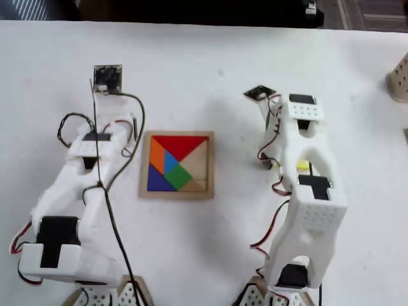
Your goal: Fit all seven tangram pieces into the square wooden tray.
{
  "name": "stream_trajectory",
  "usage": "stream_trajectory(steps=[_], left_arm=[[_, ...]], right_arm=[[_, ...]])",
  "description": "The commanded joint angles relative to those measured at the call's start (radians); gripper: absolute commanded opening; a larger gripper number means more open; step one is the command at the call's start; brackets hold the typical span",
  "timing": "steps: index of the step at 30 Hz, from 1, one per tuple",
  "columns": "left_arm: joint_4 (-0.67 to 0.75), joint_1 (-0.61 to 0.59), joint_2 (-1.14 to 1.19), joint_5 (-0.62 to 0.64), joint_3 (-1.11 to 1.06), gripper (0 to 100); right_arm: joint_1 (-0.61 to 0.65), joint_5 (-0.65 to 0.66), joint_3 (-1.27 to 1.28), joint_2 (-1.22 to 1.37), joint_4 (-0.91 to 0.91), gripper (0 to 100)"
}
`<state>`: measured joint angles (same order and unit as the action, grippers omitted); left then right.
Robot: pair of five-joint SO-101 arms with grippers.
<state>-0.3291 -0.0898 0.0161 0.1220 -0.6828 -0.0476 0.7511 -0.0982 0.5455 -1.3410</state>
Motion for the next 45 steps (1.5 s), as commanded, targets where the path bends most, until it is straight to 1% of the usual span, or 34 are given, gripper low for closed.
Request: stream_trajectory(steps=[1, 7, 11, 16, 23, 25, 29, 31, 33, 37, 42, 45], left_arm=[[0.018, -0.005, -0.016, -0.009, 0.066, 2], [0.018, -0.005, -0.016, -0.009, 0.066, 2], [0.018, -0.005, -0.016, -0.009, 0.066, 2], [0.018, -0.005, -0.016, -0.009, 0.066, 2], [0.018, -0.005, -0.016, -0.009, 0.066, 2], [0.018, -0.005, -0.016, -0.009, 0.066, 2], [0.02, -0.008, -0.016, -0.009, 0.068, 2], [0.021, -0.012, -0.016, -0.009, 0.068, 2], [0.021, -0.012, -0.016, -0.009, 0.068, 2], [0.021, -0.013, -0.016, -0.009, 0.068, 2], [0.021, -0.013, -0.018, -0.009, 0.068, 2], [0.021, -0.013, -0.018, -0.009, 0.068, 2]], right_arm=[[0.004, -0.009, -0.02, 0.002, -0.018, 16.3], [0.008, -0.012, -0.021, -0.022, -0.019, 16.3], [0.013, -0.063, -0.021, -0.087, -0.07, 16.3], [0.048, -0.074, -0.018, -0.176, -0.124, 16.3], [0.111, -0.078, -0.017, -0.229, -0.185, 16.3], [0.148, -0.127, -0.018, -0.243, -0.196, 16.3], [0.249, -0.261, -0.017, -0.285, -0.208, 16.3], [0.306, -0.399, -0.018, -0.302, -0.203, 16.3], [0.364, -0.568, -0.021, -0.311, -0.197, 16.3], [0.484, -0.87, -0.023, -0.309, -0.139, 16.3], [0.618, -1.154, -0.021, -0.305, -0.051, 16.3], [0.677, -1.25, -0.015, -0.303, 0.022, 16.6]])
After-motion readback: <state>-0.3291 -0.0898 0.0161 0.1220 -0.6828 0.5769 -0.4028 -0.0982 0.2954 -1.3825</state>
